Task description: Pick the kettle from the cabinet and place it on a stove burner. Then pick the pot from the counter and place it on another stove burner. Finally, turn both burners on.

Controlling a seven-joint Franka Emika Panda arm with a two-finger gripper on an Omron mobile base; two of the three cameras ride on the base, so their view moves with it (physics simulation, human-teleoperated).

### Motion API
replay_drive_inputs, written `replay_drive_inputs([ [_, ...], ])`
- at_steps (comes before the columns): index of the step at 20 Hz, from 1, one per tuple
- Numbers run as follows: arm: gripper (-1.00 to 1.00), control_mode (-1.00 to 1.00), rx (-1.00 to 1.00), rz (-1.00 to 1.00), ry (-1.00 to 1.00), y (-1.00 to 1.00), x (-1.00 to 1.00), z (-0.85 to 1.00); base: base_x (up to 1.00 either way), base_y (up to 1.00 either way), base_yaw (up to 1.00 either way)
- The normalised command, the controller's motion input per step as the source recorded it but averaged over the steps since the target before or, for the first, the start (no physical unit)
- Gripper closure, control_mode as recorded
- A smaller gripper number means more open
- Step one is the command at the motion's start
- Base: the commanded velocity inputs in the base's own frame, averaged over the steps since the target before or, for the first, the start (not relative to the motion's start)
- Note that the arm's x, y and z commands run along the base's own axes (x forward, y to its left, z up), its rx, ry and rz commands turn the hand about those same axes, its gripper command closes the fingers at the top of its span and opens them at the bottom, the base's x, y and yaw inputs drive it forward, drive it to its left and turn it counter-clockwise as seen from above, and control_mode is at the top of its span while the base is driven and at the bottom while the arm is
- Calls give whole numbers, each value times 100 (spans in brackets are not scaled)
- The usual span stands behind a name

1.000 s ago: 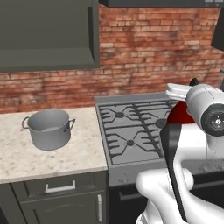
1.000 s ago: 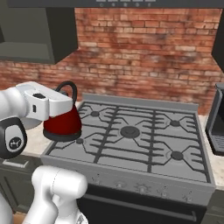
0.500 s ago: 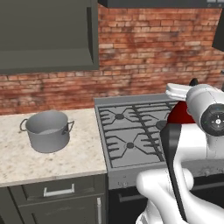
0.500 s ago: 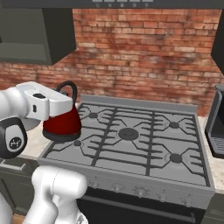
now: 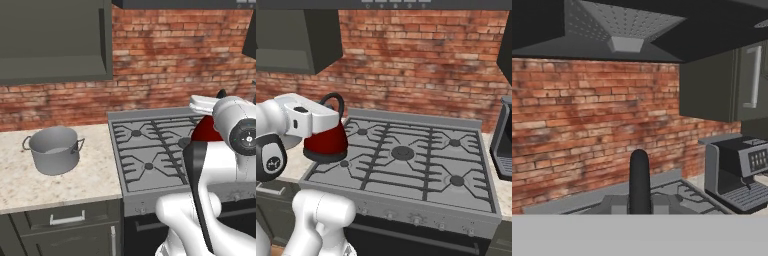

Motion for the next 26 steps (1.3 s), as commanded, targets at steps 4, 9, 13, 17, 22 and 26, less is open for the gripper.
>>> replay_drive_inputs([
  [4, 100, -100, 0, 0, 0, 0, 7, 0, 1, 0, 0],
  [9, 100, -100, 0, 0, 0, 2, 40, 0, 0, 0, 0],
  [13, 100, -100, 0, 0, 0, 8, 49, 0, 0, 0, 0],
  [17, 100, -100, 0, 0, 0, 8, 39, 0, 0, 0, 0],
  [22, 100, -100, 0, -6, 0, 16, 32, -1, 0, 0, 0],
  [26, 100, -100, 0, -13, 0, 18, 21, -6, 0, 0, 0],
])
